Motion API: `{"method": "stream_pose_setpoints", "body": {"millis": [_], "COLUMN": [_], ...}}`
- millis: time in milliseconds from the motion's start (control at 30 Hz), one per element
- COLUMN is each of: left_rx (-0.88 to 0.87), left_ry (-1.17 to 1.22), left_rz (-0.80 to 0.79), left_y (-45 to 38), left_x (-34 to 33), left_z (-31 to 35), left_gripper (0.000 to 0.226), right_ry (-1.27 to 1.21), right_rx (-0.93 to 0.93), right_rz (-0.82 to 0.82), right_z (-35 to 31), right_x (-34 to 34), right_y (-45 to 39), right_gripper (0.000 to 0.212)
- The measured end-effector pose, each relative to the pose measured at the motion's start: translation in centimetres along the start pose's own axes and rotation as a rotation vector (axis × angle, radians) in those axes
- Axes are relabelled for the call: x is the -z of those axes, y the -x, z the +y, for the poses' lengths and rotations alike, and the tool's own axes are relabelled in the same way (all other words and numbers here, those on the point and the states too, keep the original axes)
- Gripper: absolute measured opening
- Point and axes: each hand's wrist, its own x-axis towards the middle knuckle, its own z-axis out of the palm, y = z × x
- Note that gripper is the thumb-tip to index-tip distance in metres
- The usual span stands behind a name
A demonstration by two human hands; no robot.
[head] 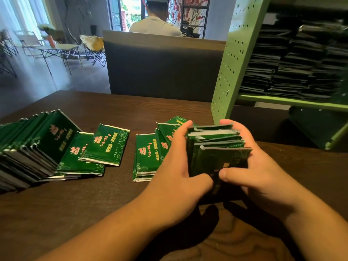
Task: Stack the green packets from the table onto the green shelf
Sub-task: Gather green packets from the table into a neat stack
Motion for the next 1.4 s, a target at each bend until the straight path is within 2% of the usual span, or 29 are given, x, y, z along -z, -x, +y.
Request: {"method": "stream_pose_setpoints", "body": {"millis": [67, 200, 367, 600, 767, 900, 1100, 1200, 1333, 1400], "left_rx": [-0.012, -0.003, -0.021, -0.118, -0.022, -0.007, 0.065, 0.108, 0.086, 0.09], "left_ry": [-0.03, -0.073, -0.134, -0.147, 0.012, 0.07, 0.224, 0.242, 0.237, 0.229], "left_rz": [-0.018, 0.009, 0.081, 0.188, 0.234, 0.271, 0.285, 0.283, 0.242, 0.186], "left_y": [0.0, -0.3, -0.5, -0.6, -1.3, -1.6, -2.7, -3.4, -5.0, -5.7], "left_x": [-0.1, -0.3, -0.1, -0.2, -0.5, -1.4, -2.5, -3.0, -3.9, -4.4], "left_z": [0.0, -0.3, -0.4, 0.9, 2.1, 4.6, 9.7, 12.1, 15.8, 17.6], "left_gripper": [0.086, 0.073, 0.069, 0.061, 0.047, 0.049, 0.059, 0.061, 0.022, 0.015], "right_ry": [0.002, 0.117, 0.198, -0.048, -0.156, -0.262, -0.175, -0.124, -0.13, -0.163], "right_rx": [-0.01, -0.007, 0.062, 0.163, 0.149, 0.134, 0.244, 0.275, 0.248, 0.256], "right_rz": [-0.007, 0.024, 0.089, 0.134, 0.285, 0.295, 0.505, 0.52, 0.456, 0.454], "right_z": [0.0, -0.1, -0.5, -0.5, -1.2, -2.4, -7.2, -9.2, -12.2, -13.5], "right_x": [-0.2, -0.5, -0.6, -0.3, -1.2, -1.6, -1.8, -1.1, 0.7, 1.8], "right_y": [0.0, -0.2, -0.1, 0.0, -0.3, 0.3, 1.6, 2.8, 4.1, 4.5], "right_gripper": [0.097, 0.08, 0.073, 0.078, 0.073, 0.059, 0.035, 0.033, 0.038, 0.038]}}
